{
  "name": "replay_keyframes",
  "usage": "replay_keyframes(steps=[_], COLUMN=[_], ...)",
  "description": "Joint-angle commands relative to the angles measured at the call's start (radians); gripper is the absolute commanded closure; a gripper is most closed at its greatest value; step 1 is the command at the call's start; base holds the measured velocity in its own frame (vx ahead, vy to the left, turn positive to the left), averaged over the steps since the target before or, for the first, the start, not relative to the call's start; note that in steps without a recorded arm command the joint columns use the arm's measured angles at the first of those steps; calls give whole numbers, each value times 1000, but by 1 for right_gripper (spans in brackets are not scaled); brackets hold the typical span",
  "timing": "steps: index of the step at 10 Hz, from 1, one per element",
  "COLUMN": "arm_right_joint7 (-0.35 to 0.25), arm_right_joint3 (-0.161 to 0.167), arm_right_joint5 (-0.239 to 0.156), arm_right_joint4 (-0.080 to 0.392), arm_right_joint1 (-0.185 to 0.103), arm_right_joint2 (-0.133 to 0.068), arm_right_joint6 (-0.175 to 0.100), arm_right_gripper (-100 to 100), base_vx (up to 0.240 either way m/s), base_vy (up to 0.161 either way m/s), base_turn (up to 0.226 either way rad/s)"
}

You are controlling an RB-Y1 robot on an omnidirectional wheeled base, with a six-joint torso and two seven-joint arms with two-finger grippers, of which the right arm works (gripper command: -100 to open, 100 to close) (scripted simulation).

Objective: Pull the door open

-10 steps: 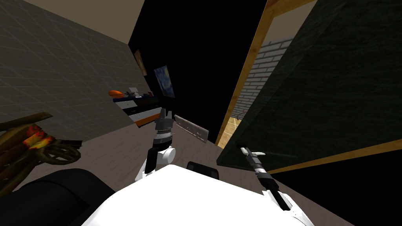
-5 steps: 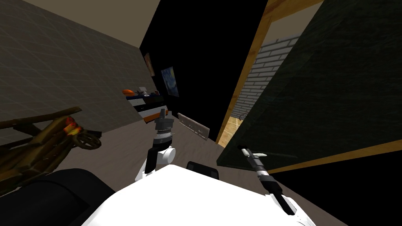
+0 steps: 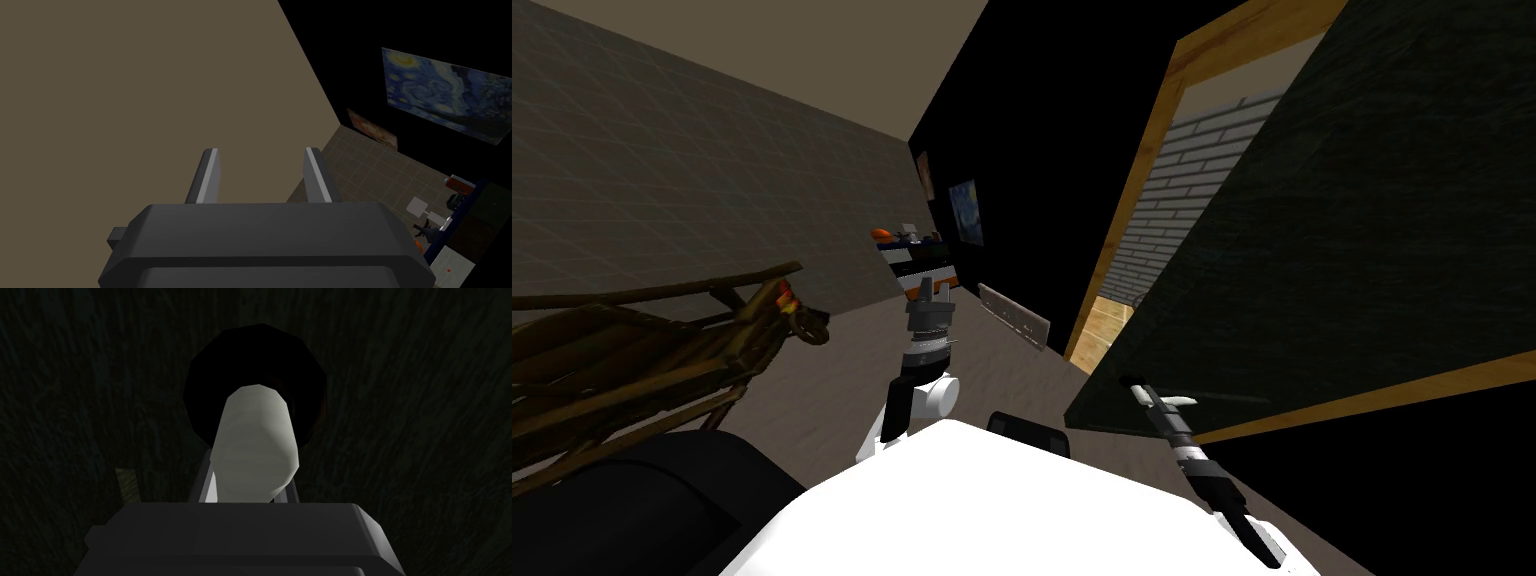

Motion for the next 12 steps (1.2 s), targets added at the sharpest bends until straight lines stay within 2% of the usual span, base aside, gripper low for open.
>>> replay_keyframes(steps=[1,2,3,4,12], arm_right_joint7=[-7,-10,-8,-10,-13], arm_right_joint3=[-7,-9,-7,-6,-7], arm_right_joint5=[6,10,8,11,25], arm_right_joint4=[-4,0,-3,4,29], arm_right_joint1=[12,15,14,13,-6], arm_right_joint2=[-8,-12,-7,-8,-15], arm_right_joint6=[-19,-29,-20,-25,-46], arm_right_gripper=[100,100,100,100,100], base_vx=[-244,-208,-84,-132,-219], base_vy=[-84,-85,-40,-79,-101], base_turn=[165,140,24,159,171])
